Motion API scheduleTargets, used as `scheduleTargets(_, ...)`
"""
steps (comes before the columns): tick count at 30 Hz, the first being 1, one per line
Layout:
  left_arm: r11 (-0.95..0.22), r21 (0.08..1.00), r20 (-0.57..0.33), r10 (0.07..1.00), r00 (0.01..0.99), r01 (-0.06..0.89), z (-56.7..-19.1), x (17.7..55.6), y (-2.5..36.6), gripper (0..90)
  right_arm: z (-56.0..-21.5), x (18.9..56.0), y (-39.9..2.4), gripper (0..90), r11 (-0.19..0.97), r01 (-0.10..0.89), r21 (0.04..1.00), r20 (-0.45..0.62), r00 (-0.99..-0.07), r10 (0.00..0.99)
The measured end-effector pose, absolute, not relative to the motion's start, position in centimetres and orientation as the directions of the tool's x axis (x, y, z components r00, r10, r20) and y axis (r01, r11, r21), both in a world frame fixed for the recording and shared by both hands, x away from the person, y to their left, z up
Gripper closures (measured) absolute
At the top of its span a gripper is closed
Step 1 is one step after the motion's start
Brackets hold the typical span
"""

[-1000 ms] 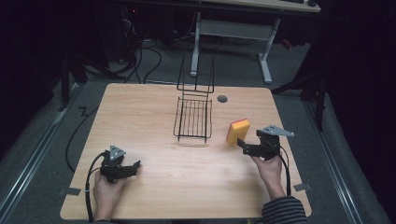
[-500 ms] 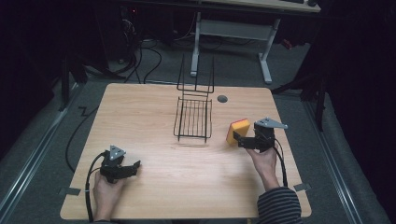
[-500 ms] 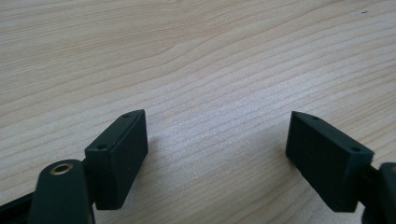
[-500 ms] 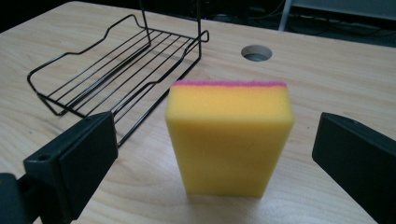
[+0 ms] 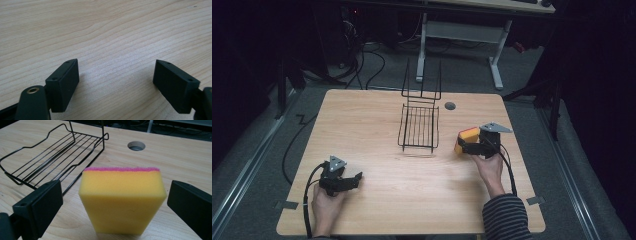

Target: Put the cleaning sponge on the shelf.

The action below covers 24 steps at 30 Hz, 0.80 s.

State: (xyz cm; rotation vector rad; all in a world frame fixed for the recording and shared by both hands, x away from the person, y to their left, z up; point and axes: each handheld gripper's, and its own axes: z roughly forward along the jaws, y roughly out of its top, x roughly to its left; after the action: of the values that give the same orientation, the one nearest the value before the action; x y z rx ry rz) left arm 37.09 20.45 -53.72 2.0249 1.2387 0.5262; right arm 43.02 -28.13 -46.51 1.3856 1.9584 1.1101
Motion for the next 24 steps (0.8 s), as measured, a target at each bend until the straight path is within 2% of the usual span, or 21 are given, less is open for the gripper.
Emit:
scheduleTargets(17, -0.302, 0.737, -0.015, 0.887, 0.461, 0.605, -53.7, 37.1, 20.4, 21.5, -48.5, 44.2, -27.8, 3.5, 0.159, 0.573, 0.804, 0.065, -0.351, 0.934)
scheduleTargets(24, -0.302, 0.737, -0.015, 0.887, 0.462, 0.605, -53.7, 37.1, 20.4, 21.5, -48.9, 44.4, -27.7, 12.2, 0.171, 0.564, 0.808, 0.044, -0.347, 0.937)
